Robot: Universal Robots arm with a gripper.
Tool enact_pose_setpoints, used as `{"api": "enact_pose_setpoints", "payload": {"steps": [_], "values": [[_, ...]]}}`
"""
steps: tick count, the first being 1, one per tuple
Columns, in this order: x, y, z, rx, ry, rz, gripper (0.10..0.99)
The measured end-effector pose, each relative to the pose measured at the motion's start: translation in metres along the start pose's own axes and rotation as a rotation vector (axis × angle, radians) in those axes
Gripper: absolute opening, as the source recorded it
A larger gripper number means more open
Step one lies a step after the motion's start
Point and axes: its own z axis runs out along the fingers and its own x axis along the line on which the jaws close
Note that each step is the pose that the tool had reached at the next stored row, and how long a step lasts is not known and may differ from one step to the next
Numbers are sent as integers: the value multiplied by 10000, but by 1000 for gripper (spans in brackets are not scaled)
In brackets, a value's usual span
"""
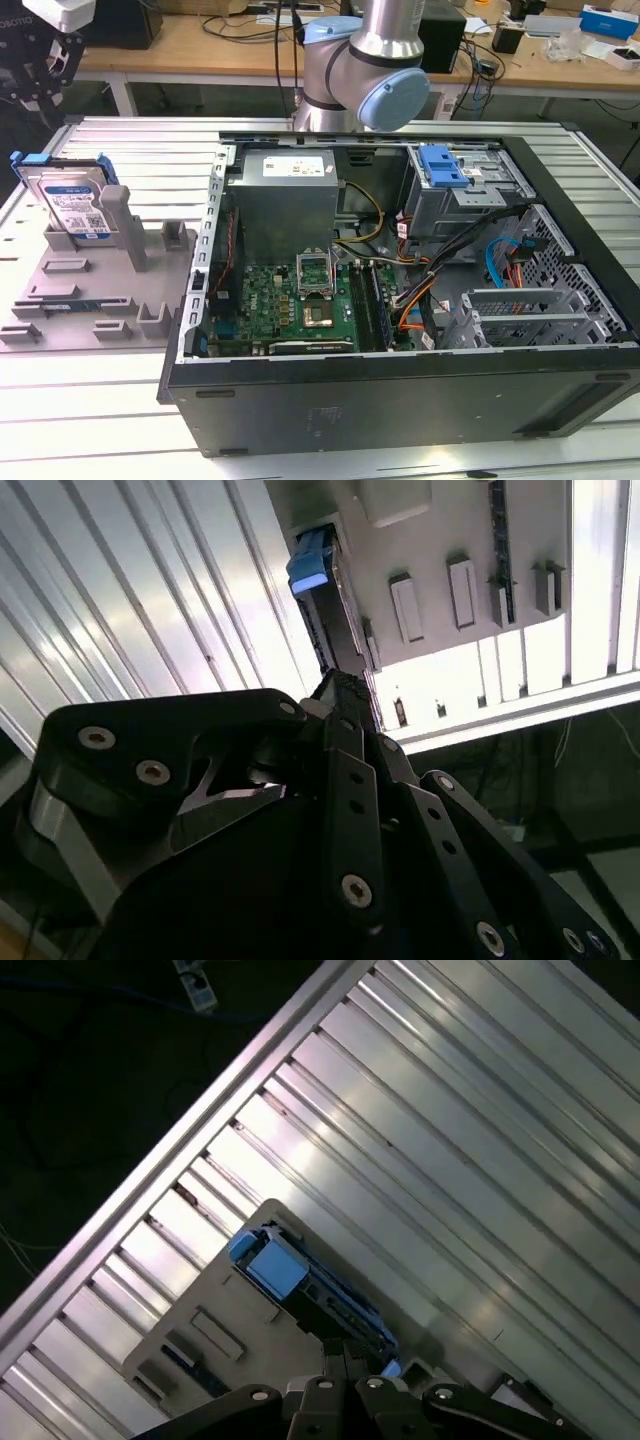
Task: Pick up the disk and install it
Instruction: 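Pick up the disk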
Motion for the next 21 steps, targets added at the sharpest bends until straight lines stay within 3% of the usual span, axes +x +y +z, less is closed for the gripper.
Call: {"api": "enact_pose_setpoints", "payload": {"steps": [5,7,8,10,11,15,17,21], "values": [[0,0,0,-9,49,-1127,106],[0,0,0,-14,76,-1720,235],[0,0,0,-16,84,-1900,235],[0,0,0,-18,100,-2276,357],[0,0,0,-21,112,-2553,357],[0,0,0,-27,149,-3398,541],[0,0,0,-32,179,-4074,541],[0,0,1,-39,215,-4883,541]]}}
